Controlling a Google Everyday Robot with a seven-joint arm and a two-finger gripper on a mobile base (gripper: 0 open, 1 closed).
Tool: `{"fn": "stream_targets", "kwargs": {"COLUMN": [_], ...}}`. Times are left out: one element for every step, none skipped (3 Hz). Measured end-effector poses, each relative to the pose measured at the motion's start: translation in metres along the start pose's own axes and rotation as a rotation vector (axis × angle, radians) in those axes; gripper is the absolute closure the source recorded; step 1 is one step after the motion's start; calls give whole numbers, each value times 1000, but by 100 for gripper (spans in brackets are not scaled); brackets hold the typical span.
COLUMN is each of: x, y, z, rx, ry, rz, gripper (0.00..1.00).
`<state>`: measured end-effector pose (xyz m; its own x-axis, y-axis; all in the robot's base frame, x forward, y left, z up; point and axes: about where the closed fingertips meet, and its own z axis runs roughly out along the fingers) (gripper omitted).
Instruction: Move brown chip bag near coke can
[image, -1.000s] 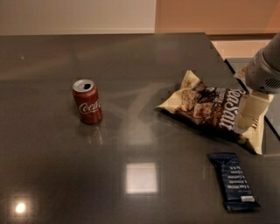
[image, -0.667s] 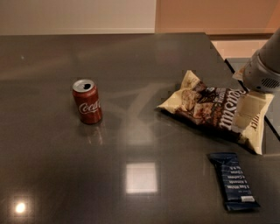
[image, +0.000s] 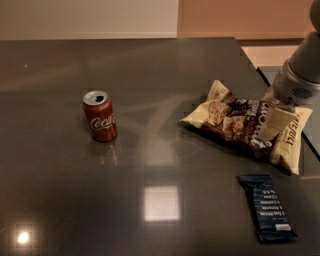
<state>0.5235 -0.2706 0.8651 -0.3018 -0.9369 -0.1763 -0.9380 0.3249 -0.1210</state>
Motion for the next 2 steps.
{"fn": "stream_targets", "kwargs": {"x": [-3, -15], "y": [-3, -3], "z": [3, -1], "rx": [-27, -33], "ry": [27, 39], "rz": [8, -3], "gripper": [59, 82]}}
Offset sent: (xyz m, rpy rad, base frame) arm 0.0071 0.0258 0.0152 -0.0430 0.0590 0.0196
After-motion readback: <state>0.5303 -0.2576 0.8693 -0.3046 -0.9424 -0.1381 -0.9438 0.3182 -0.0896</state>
